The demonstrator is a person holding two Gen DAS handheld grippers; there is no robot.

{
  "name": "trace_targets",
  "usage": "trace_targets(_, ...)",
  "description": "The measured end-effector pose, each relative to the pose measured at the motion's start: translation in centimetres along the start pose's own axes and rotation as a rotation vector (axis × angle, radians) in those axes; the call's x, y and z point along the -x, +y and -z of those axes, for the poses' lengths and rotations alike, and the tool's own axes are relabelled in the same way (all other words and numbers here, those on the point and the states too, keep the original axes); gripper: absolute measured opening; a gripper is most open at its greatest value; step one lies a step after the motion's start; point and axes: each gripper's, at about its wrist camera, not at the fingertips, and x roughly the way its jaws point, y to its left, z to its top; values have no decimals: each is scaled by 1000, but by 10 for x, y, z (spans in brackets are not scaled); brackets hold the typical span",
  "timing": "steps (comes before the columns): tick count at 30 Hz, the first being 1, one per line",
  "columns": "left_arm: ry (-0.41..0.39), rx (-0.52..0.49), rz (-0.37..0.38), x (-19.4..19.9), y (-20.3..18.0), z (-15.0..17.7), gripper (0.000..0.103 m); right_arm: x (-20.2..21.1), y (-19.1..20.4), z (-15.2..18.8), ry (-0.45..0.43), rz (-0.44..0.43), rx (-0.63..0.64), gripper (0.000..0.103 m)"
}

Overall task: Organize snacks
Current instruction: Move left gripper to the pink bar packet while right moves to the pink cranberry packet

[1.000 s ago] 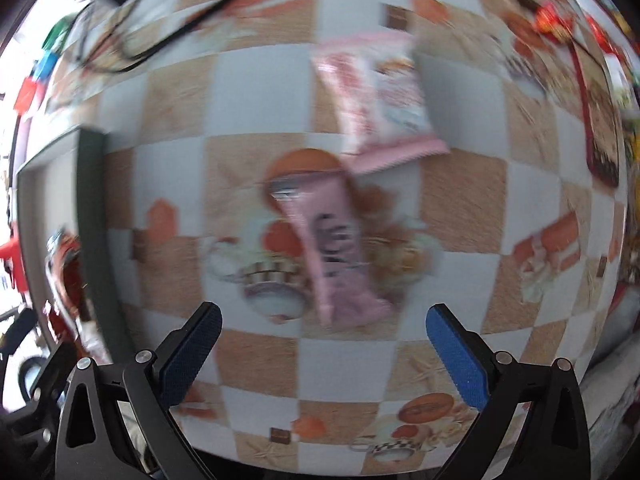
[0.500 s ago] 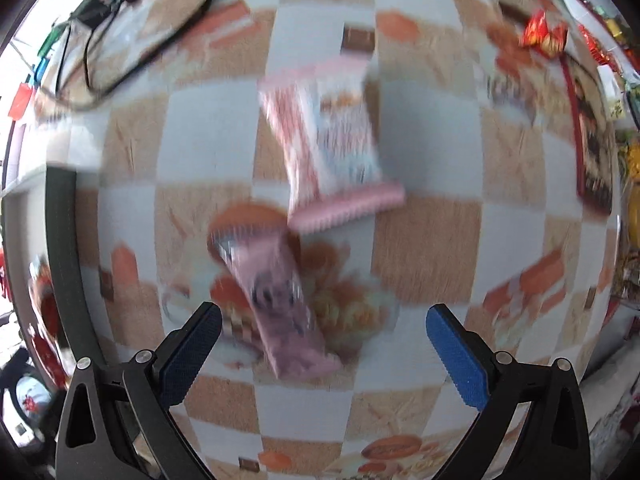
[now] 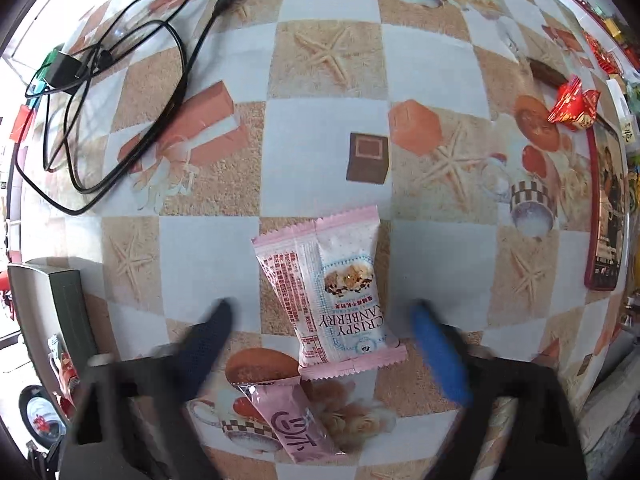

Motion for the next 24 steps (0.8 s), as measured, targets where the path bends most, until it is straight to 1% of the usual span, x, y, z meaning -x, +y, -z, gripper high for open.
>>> trace_targets(2, 3, 3, 0, 0, -1, -1, 80, 2, -3, 3, -13, 5, 13, 66)
trace_targets(3, 5, 2, 1, -1, -3, -2, 80, 3, -5, 4, -18, 7, 21, 59)
trace_targets(4, 6, -2, 2, -2, -5, -3, 80, 1, -12, 13, -19, 9, 28, 55)
trace_targets(9, 6, -47, 13, -3, -22, -5, 80, -4, -43, 48, -6, 6, -16, 55)
trace_targets(12, 12, -79, 25, -6, -37, -8, 80, -5, -66, 77, 5, 7, -44, 55)
trace_targets(14, 20, -91, 36, -9, -45, -9, 80, -7, -79, 101, 20, 2, -67, 55)
trace_targets(18, 63, -94, 89, -20, -64, -16, 80, -13, -99, 148, 61, 11, -95, 55)
trace_targets(19, 72, -90, 101, -24, -70, -20, 80, -14, -104, 159, 71, 10, -98, 56)
trace_targets(20, 77, -86, 109, -26, -74, -22, 80, -15, -108, 166, 79, 5, -106, 60)
trace_targets(21, 85, -78, 120, -29, -79, -25, 80, -15, -111, 171, 82, 2, -119, 80)
trace_targets(22, 95, -67, 136, -32, -85, -30, 80, -13, -116, 177, 72, 2, -137, 95)
trace_targets(24, 112, -37, 169, -38, -95, -41, 80, -7, -124, 185, 52, -1, -163, 96)
